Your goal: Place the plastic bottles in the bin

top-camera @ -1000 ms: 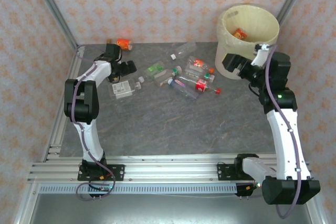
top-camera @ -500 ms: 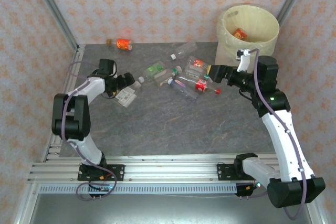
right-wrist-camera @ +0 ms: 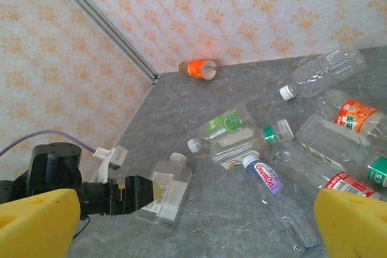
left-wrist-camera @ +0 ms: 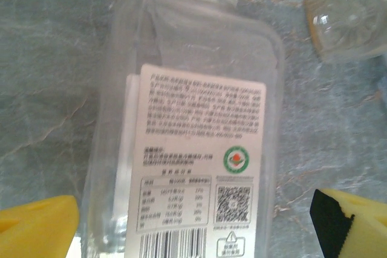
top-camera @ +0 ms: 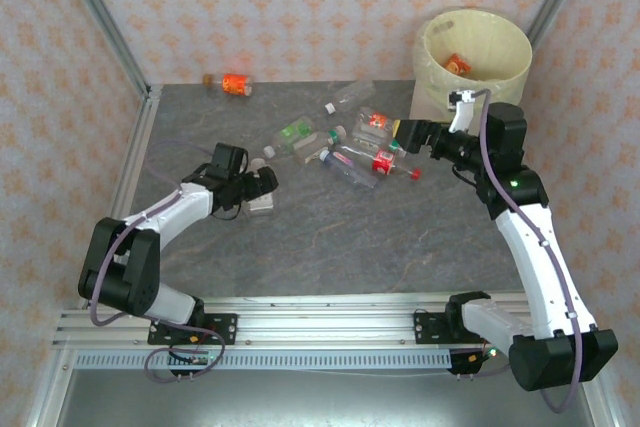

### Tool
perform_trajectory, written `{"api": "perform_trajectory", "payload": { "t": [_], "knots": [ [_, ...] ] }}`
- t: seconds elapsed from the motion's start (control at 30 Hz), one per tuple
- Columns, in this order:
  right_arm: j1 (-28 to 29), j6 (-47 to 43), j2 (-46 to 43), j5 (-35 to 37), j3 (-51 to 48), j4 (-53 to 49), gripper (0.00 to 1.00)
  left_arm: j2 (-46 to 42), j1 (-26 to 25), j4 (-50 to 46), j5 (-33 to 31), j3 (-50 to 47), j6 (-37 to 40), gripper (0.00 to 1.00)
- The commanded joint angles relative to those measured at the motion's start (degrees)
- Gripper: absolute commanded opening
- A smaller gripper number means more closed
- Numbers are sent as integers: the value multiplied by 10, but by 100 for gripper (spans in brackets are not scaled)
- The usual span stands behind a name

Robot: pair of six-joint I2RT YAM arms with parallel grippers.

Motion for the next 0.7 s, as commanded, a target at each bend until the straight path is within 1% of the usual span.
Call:
{"api": "perform_trajectory", "payload": {
  "t": [0.0,0.2,0.27,0.4,0.53,0.6,0.67],
  "knots": [
    [4,7,-2,0,-5,32,99,2,-30,-74,-97,29,-15,100],
    [4,5,-3,7,-2,24,99,36,-62,-58,-106,37,-11,100],
    [4,1,-4,11,-1,18,99,48,-73,-64,-114,44,-2,100],
    [4,-4,-5,14,-3,14,99,71,-95,-103,-158,62,9,100],
    [4,-1,-3,14,-4,19,99,97,-108,-108,-160,78,14,100],
    [4,0,-2,14,-3,19,99,109,-118,-118,-182,91,13,100],
    [4,0,-3,14,-3,19,99,122,-127,-136,-217,107,6,100]
  ]
}}
